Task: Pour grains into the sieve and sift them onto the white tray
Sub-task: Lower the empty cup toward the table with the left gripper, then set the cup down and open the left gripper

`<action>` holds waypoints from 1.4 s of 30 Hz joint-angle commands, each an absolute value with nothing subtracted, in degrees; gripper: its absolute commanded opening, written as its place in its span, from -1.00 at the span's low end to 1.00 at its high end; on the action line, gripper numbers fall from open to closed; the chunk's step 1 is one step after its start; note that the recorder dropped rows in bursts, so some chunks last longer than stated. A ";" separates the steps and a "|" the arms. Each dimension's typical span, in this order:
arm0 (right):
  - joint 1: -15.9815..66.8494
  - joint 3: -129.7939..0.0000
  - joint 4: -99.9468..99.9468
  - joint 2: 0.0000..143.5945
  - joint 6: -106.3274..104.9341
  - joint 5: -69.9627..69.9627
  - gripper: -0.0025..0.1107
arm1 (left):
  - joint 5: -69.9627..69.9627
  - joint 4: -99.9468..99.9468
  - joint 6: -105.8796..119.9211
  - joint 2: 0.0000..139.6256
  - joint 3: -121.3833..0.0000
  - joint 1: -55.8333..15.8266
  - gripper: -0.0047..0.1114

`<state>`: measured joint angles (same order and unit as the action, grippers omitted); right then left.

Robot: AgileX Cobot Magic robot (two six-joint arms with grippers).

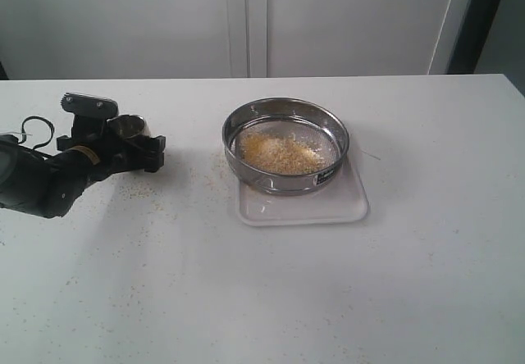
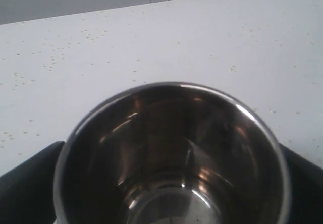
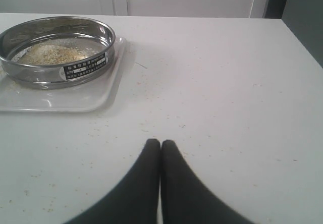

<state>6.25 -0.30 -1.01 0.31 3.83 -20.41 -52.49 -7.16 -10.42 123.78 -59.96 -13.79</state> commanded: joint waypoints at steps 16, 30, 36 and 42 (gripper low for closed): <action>5.63 0.00 -0.95 0.00 3.73 -19.53 -0.96 | -40.17 -4.72 -10.45 109.01 -59.71 -13.74 0.89; 5.63 0.00 -0.95 0.00 3.73 -19.53 -0.96 | -18.22 -4.72 -10.45 99.25 -59.71 -13.98 -0.19; 5.63 0.00 -0.95 0.00 3.73 -19.53 -0.96 | -8.54 -4.72 -10.45 99.25 -59.71 -13.98 -0.92; 5.63 0.00 -0.95 0.00 3.73 -19.53 -0.96 | -0.92 -4.72 -10.45 97.98 -59.71 -13.98 -0.92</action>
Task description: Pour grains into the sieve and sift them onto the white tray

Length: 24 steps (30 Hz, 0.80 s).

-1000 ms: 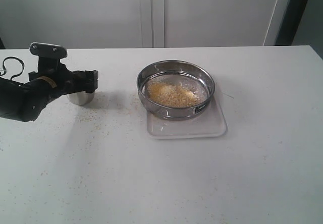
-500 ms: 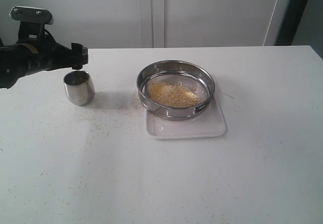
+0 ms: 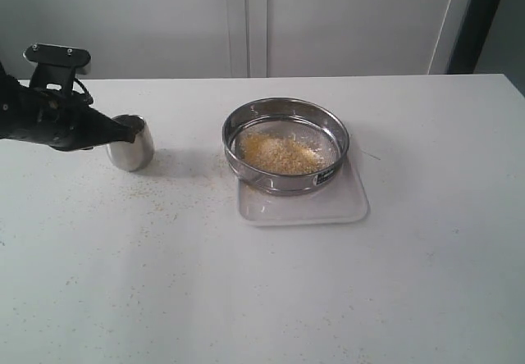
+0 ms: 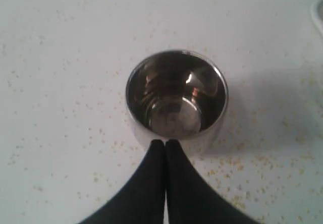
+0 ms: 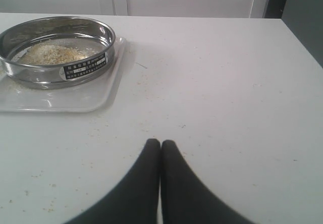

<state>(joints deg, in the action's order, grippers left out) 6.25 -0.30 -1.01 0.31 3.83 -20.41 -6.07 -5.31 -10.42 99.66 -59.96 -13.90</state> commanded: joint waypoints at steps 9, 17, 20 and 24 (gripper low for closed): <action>5.63 0.00 -0.95 0.00 3.73 -19.53 -0.96 | 10.17 -4.72 -10.45 94.79 -59.71 -13.98 -0.92; 5.63 0.00 -0.95 0.00 3.73 -19.53 -0.96 | 28.66 -4.57 -10.45 93.92 -59.71 -13.98 -0.92; 5.63 0.00 -0.95 0.00 3.73 -19.53 -0.96 | 33.45 -4.69 -9.58 93.92 -59.71 -13.98 -0.92; 5.63 0.00 -0.95 0.00 3.73 -19.53 -0.96 | 34.65 -4.16 -9.59 91.80 -57.88 -13.98 -0.92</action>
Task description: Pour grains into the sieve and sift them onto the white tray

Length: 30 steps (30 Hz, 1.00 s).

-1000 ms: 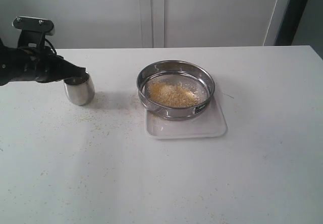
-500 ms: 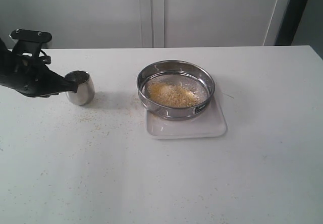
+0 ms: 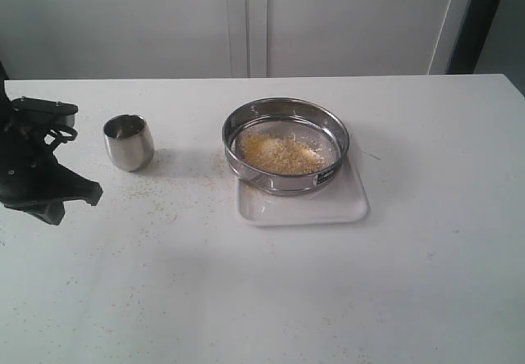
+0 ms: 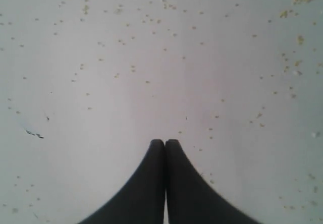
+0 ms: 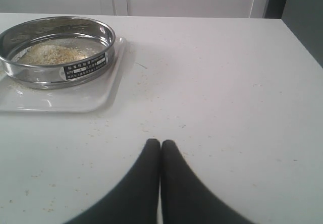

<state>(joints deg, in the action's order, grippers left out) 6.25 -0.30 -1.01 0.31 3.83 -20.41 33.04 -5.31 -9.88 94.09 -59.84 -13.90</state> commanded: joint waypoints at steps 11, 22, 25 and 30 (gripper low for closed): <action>5.63 0.00 -0.95 0.00 3.73 -19.53 -0.96 | 44.12 -3.85 -7.67 81.35 -51.40 -13.98 -0.92; 5.63 0.00 -0.95 0.00 3.73 -19.53 -0.96 | 48.96 -4.85 -9.65 81.31 -51.40 -13.86 -0.92; 5.63 0.00 -0.95 0.00 3.73 -19.53 -0.96 | 48.49 -8.62 -16.43 81.31 -51.40 -13.86 -0.92; 5.63 0.00 -0.95 0.00 3.73 -19.53 -0.96 | 48.84 -14.52 -20.14 81.31 -51.40 -13.64 -0.92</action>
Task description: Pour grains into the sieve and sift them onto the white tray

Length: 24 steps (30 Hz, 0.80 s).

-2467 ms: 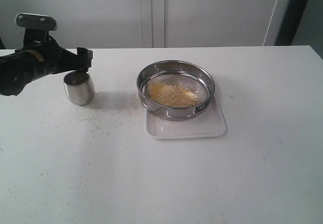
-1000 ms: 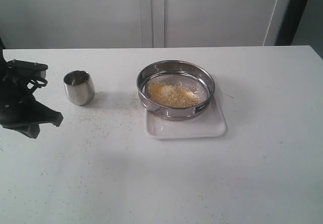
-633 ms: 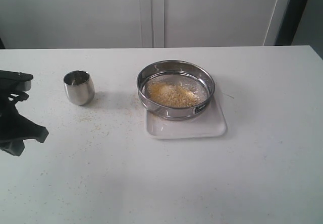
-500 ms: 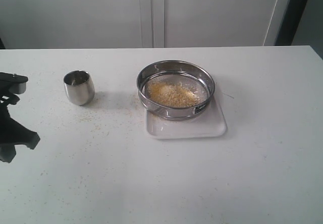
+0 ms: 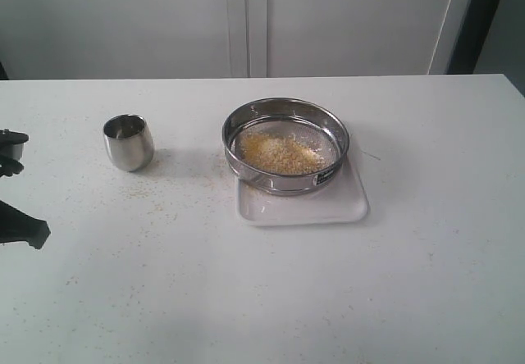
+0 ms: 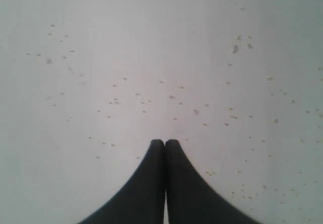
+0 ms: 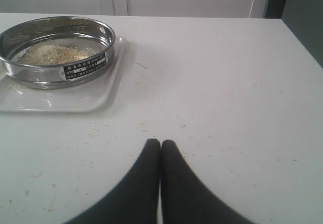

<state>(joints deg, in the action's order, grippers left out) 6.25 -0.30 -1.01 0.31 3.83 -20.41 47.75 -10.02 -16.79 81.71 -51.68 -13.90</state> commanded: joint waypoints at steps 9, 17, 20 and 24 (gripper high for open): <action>5.63 0.00 -0.95 0.00 3.73 -19.53 -0.96 | 49.34 2.15 -2.95 81.31 -51.40 -5.12 -0.92; 5.63 0.00 -0.95 0.00 3.73 -19.53 -0.96 | 48.46 6.74 1.93 81.31 -51.40 -4.74 -0.92; 5.63 0.00 -0.95 0.00 3.73 -19.53 -0.96 | 46.87 3.30 -2.17 81.31 -51.40 -4.17 -0.92; 5.63 0.00 -0.95 0.00 3.73 -19.53 -0.96 | 46.98 2.91 -5.41 81.19 -51.40 0.66 -0.92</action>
